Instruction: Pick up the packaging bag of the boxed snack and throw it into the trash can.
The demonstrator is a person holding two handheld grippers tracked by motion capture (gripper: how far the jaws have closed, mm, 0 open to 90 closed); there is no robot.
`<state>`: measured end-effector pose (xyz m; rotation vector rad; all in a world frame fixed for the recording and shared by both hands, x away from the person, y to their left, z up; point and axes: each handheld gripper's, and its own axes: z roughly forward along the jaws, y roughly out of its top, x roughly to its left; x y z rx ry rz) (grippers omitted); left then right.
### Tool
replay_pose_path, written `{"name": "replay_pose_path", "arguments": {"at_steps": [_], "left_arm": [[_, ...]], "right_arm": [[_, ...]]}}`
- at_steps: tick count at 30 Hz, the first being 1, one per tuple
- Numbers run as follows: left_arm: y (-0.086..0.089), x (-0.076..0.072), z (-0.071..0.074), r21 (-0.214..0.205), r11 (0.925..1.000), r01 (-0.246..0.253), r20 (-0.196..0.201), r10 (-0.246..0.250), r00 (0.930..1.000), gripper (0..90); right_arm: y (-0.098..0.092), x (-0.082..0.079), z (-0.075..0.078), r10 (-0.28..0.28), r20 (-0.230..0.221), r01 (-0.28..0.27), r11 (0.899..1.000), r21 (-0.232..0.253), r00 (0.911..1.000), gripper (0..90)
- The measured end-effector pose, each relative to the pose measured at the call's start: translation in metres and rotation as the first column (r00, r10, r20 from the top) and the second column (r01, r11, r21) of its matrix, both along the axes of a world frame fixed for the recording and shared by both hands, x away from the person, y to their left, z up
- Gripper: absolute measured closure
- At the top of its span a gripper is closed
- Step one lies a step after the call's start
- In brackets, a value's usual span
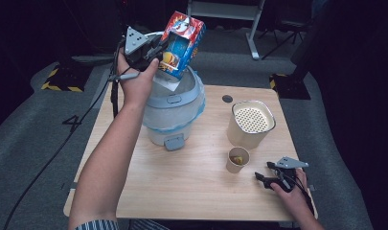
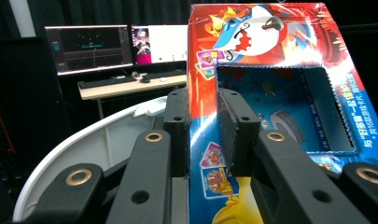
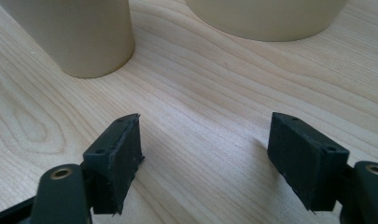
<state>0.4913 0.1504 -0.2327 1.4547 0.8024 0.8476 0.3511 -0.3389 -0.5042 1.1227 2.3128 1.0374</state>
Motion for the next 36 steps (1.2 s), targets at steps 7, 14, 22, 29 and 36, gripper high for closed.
{"name": "replay_pose_path", "arguments": {"at_steps": [7,14,22,29,36], "left_arm": [[0.005,-0.007,0.003,-0.002,0.9996,-0.027,0.033,0.027,0.9991,74.4],[0.006,-0.004,0.001,-0.013,0.9990,-0.042,0.025,0.042,0.9988,74.4],[0.000,0.002,-0.005,0.030,0.9987,-0.040,-0.038,0.041,0.9984,73.1],[0.001,0.006,-0.009,0.045,0.9983,-0.035,-0.105,0.040,0.9936,70.5],[-0.002,0.003,-0.015,0.108,0.9935,-0.035,-0.166,0.053,0.9847,69.8]], "right_arm": [[0.000,0.000,0.000,0.001,0.000,-0.001,1.000,0.000,1.0000,26.2],[0.000,0.000,0.000,-0.001,0.000,0.001,1.000,0.001,1.0000,26.2],[0.000,0.000,0.000,-0.001,0.000,0.001,1.000,0.001,1.0000,26.2],[0.000,0.000,0.000,-0.001,0.000,0.001,1.000,0.000,1.0000,26.3],[0.000,0.000,0.000,-0.001,0.000,0.001,1.000,0.001,1.0000,26.2]]}}
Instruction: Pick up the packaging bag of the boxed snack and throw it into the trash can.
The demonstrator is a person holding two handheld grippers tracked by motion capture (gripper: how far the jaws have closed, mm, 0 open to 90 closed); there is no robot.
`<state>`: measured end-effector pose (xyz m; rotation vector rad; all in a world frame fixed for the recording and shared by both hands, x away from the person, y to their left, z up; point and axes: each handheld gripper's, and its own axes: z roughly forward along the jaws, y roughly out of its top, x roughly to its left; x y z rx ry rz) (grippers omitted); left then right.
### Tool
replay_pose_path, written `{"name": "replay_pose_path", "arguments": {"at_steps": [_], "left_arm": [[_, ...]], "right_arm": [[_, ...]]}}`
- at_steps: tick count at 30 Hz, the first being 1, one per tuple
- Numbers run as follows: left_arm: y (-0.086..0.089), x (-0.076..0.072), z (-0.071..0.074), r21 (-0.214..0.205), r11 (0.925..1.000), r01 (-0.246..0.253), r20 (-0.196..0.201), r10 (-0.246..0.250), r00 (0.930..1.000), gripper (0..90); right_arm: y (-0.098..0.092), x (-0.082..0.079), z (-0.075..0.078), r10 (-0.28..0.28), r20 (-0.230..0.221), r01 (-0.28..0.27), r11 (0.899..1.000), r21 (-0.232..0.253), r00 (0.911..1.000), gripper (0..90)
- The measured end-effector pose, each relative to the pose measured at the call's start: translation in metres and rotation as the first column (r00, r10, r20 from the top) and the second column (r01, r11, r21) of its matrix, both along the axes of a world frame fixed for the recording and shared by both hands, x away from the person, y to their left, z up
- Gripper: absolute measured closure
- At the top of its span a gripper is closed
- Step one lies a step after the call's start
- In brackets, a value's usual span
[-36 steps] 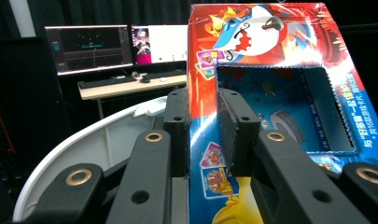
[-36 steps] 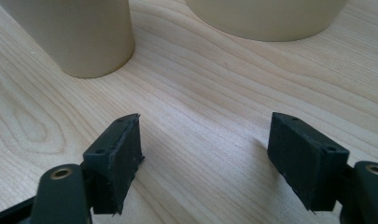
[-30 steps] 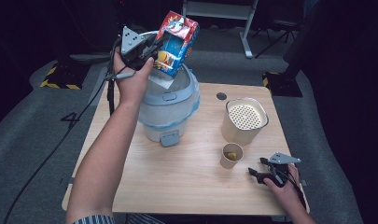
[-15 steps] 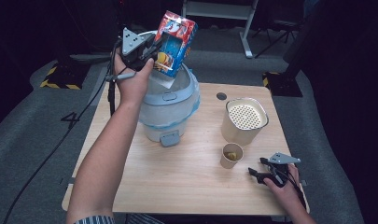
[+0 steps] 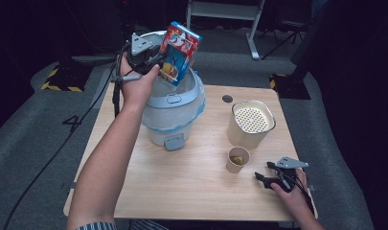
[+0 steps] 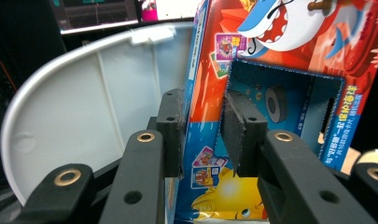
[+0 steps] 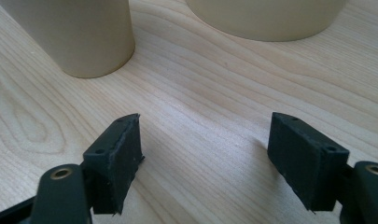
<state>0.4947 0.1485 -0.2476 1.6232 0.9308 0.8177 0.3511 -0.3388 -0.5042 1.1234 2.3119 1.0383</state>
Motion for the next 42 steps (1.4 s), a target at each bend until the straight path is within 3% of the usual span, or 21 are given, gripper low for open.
{"name": "replay_pose_path", "arguments": {"at_steps": [2,8,14,20,26,29,30,31,33,34,35,36,37,41,42], "left_arm": [[-0.002,-0.001,-0.003,0.026,0.9996,0.007,-0.035,-0.006,0.9994,68.6],[-0.003,-0.004,-0.011,0.049,0.9988,0.007,-0.058,-0.004,0.9983,67.8],[-0.002,-0.009,-0.018,0.063,0.9976,0.028,-0.103,-0.021,0.9944,59.8],[0.004,-0.019,-0.022,0.075,0.9946,0.073,-0.172,-0.059,0.9834,50.9],[0.011,-0.031,-0.020,0.068,0.9932,0.095,-0.171,-0.082,0.9818,47.3],[0.016,-0.043,-0.019,0.045,0.9902,0.132,-0.161,-0.123,0.9792,46.5],[0.017,-0.048,-0.018,0.034,0.9882,0.149,-0.158,-0.142,0.9771,46.3],[0.018,-0.056,-0.018,0.023,0.9818,0.189,-0.155,-0.183,0.9709,45.7],[0.019,-0.061,-0.018,0.018,0.9773,0.211,-0.151,-0.206,0.9668,45.1],[0.020,-0.072,-0.016,0.033,0.9699,0.241,-0.141,-0.234,0.9618,44.3],[0.020,-0.072,-0.016,0.033,0.9699,0.241,-0.141,-0.234,0.9618,43.8],[0.021,-0.083,-0.015,0.044,0.9616,0.271,-0.134,-0.263,0.9554,43.6],[0.021,-0.083,-0.015,0.044,0.9616,0.271,-0.134,-0.263,0.9554,43.4],[0.026,-0.102,-0.016,0.048,0.9410,0.335,-0.133,-0.326,0.9357,42.7],[0.028,-0.110,-0.019,0.051,0.9320,0.359,-0.140,-0.349,0.9266,42.1]], "right_arm": [[0.000,0.000,0.000,0.000,-0.001,0.000,1.000,0.000,1.0000,26.2],[0.000,0.000,0.000,0.001,0.000,-0.001,1.000,-0.001,1.0000,26.2],[0.000,0.000,0.000,0.002,0.000,-0.002,1.000,-0.002,1.0000,26.2],[0.000,0.000,0.000,0.001,0.000,-0.001,1.000,-0.002,1.0000,26.2],[0.000,0.000,0.000,0.001,0.000,-0.001,1.000,-0.001,1.0000,26.2],[0.000,0.000,0.000,0.001,0.000,-0.001,1.000,-0.001,1.0000,26.2],[0.000,0.000,0.000,0.001,0.000,-0.001,1.000,-0.002,1.0000,26.2],[0.000,0.000,0.000,0.001,0.000,-0.001,1.000,-0.001,1.0000,26.2],[0.000,0.000,0.000,0.001,0.000,-0.001,1.000,-0.001,1.0000,26.2],[0.000,0.000,0.000,0.001,0.000,-0.001,1.000,-0.001,1.0000,26.3],[0.000,0.000,0.000,0.001,0.000,-0.001,1.000,-0.001,1.0000,26.3],[0.000,0.000,0.000,0.001,0.000,-0.001,1.000,-0.001,1.0000,26.2],[0.000,0.000,0.000,0.001,0.000,-0.001,1.000,-0.001,1.0000,26.2],[0.000,0.000,0.000,0.002,0.000,-0.002,1.000,-0.002,1.0000,26.2],[0.000,0.000,0.000,0.002,0.000,-0.002,1.000,-0.002,1.0000,26.2]]}}
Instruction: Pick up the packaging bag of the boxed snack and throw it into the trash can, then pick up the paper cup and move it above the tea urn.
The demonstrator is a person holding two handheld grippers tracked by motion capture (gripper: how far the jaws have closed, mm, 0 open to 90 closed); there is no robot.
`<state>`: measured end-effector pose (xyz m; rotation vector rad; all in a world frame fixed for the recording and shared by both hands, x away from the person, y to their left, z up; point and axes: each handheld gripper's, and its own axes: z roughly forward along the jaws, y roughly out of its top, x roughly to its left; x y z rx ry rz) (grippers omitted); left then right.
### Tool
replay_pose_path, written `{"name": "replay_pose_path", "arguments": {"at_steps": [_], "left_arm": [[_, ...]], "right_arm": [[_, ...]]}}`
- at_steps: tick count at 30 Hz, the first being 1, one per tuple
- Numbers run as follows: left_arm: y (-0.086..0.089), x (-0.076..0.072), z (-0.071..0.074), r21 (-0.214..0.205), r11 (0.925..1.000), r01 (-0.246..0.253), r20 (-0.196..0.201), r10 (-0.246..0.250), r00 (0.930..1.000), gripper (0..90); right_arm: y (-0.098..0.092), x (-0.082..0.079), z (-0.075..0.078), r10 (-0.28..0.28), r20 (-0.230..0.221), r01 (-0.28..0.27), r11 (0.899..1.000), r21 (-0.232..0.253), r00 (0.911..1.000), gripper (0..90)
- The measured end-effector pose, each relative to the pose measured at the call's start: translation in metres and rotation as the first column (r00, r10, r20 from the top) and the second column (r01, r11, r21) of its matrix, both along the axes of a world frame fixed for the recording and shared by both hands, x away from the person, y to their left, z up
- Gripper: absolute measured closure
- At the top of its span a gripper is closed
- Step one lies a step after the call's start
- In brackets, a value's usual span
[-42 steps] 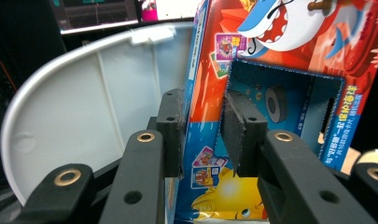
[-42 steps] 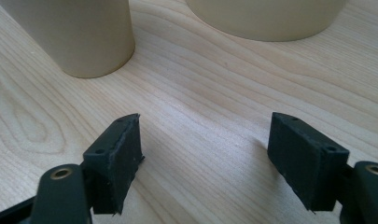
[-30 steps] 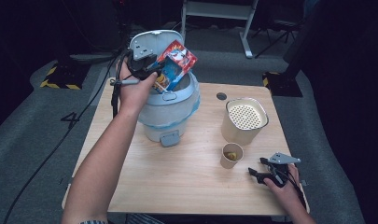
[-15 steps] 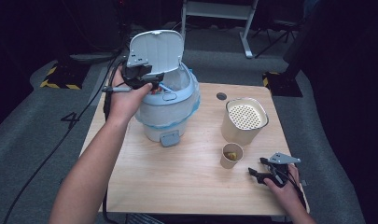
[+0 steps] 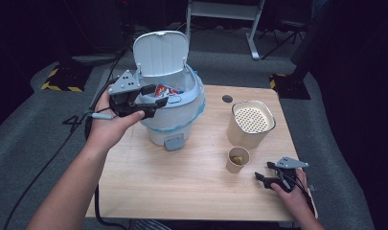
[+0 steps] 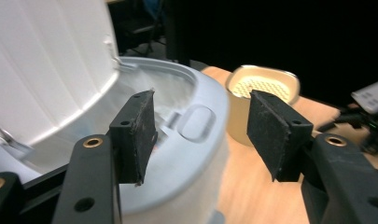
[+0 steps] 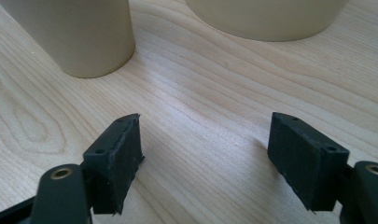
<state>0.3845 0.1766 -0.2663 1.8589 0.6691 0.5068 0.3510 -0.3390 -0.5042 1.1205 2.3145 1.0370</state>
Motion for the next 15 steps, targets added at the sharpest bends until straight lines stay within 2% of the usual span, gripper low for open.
{"name": "replay_pose_path", "arguments": {"at_steps": [1,8,12,15], "left_arm": [[0.000,0.000,0.000,0.000,1.0000,0.000,0.000,0.000,1.0000,42.1],[0.003,-0.027,-0.017,0.032,0.9986,0.043,0.002,-0.043,0.9991,40.2],[0.003,-0.034,-0.031,0.030,0.9946,0.099,-0.019,-0.099,0.9949,38.5],[0.003,-0.039,-0.046,0.029,0.9929,0.115,-0.042,-0.114,0.9926,38.2]], "right_arm": [[0.000,0.000,0.000,0.000,0.000,0.000,1.000,0.000,1.0000,26.2],[0.000,0.000,0.000,0.000,0.000,0.000,1.000,0.000,1.0000,26.2],[0.000,0.000,0.000,0.002,-0.001,-0.002,1.000,0.000,1.0000,26.1],[0.000,-0.002,0.000,0.016,-0.001,-0.016,1.000,0.001,0.9999,26.1]]}}
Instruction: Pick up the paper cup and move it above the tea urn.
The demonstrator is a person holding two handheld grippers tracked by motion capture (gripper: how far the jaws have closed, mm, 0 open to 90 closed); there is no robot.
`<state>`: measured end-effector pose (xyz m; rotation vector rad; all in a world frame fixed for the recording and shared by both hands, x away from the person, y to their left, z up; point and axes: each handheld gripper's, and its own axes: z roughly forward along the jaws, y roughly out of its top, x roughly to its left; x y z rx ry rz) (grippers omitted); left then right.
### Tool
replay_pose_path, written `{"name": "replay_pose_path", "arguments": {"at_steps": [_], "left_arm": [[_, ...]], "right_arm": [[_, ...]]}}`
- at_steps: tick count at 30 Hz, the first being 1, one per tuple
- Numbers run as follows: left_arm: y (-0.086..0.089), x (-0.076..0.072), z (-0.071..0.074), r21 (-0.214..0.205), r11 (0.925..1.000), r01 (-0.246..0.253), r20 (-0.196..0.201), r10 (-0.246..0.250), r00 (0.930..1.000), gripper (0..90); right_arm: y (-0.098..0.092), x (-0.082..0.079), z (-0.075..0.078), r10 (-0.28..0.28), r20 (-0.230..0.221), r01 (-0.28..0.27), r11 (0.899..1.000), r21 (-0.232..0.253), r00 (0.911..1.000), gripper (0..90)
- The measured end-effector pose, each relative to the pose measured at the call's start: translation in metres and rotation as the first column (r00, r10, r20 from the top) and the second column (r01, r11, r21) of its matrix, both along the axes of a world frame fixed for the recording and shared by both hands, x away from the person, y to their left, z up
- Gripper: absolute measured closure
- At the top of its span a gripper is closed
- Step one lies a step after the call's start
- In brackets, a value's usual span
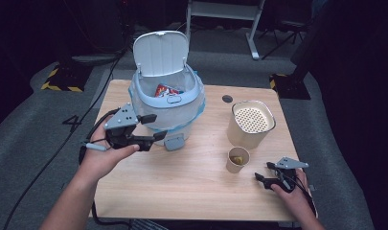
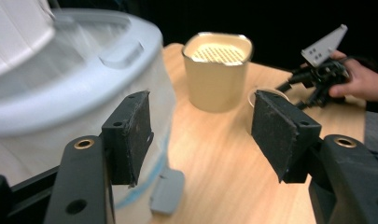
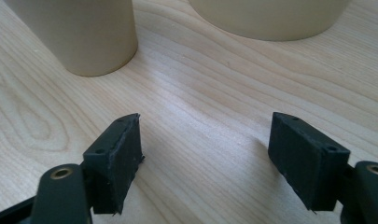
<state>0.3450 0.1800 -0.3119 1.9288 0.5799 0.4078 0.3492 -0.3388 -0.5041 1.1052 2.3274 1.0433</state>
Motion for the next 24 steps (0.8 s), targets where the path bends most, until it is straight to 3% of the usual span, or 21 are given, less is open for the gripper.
{"name": "replay_pose_path", "arguments": {"at_steps": [4,6,7,8,11,16,17,24], "left_arm": [[0.005,-0.007,-0.026,-0.023,0.9997,0.000,-0.041,0.000,0.9992,37.7],[0.006,-0.007,-0.032,-0.034,0.9994,0.003,-0.048,-0.004,0.9988,37.7],[0.008,-0.008,-0.045,-0.045,0.9990,0.004,-0.067,-0.007,0.9977,37.2],[0.008,-0.008,-0.045,-0.045,0.9990,0.004,-0.067,-0.007,0.9977,37.1],[0.012,-0.010,-0.070,-0.016,0.9998,-0.013,-0.088,0.011,0.9961,37.2],[0.017,-0.007,-0.088,-0.004,0.9993,-0.038,-0.126,0.037,0.9913,37.1],[0.020,-0.004,-0.097,-0.007,0.9988,-0.049,-0.153,0.047,0.9872,37.2],[0.026,0.002,-0.122,0.028,0.9965,-0.079,-0.210,0.083,0.9743,37.2]], "right_arm": [[0.000,-0.002,0.000,0.015,-0.001,-0.015,1.000,-0.002,0.9999,25.1],[0.001,-0.002,0.000,0.025,-0.001,-0.025,1.000,-0.002,0.9997,24.2],[0.001,-0.004,0.000,0.043,-0.003,-0.043,0.999,-0.004,0.9991,22.7],[0.001,-0.004,0.000,0.043,-0.003,-0.043,0.999,-0.004,0.9991,22.7],[0.002,-0.007,0.000,0.071,-0.008,-0.071,0.997,-0.006,0.9974,20.0],[0.002,-0.008,0.000,0.085,-0.010,-0.085,0.996,-0.008,0.9963,17.3],[0.003,-0.009,0.000,0.101,-0.014,-0.102,0.995,-0.014,0.9947,16.2],[0.003,-0.010,0.000,0.106,-0.014,-0.106,0.994,-0.013,0.9942,16.2]]}}
